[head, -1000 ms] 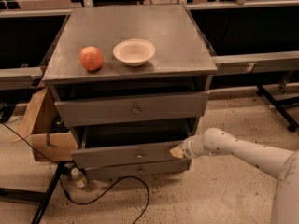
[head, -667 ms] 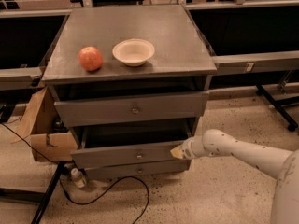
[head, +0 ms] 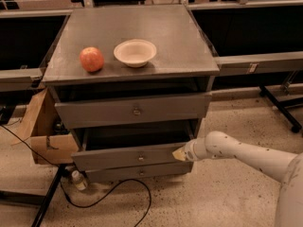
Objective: Close middle drawer
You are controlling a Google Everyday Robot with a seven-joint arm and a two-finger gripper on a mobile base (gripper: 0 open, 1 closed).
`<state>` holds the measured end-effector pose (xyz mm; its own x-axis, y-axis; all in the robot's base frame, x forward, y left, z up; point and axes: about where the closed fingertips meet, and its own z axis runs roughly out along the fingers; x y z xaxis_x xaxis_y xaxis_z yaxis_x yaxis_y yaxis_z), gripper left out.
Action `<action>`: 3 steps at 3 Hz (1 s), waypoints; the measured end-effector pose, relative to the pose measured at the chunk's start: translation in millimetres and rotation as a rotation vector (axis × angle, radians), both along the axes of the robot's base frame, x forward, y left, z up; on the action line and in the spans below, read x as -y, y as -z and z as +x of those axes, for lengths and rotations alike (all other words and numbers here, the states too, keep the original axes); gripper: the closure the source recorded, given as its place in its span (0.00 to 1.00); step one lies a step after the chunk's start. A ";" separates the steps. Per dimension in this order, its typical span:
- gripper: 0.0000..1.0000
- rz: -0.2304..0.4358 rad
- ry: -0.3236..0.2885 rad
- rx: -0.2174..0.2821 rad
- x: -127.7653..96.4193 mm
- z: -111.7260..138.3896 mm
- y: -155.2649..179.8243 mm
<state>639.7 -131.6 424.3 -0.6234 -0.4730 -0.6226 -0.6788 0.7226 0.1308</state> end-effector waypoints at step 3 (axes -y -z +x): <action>1.00 0.114 -0.032 -0.042 -25.2 -4.2 14.6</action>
Offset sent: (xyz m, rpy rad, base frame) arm 0.1254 0.0044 0.0440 0.0775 -0.1038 -0.0184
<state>635.5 -106.4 409.6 -0.6356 -0.4208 -0.6472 -0.6937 0.6793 0.2396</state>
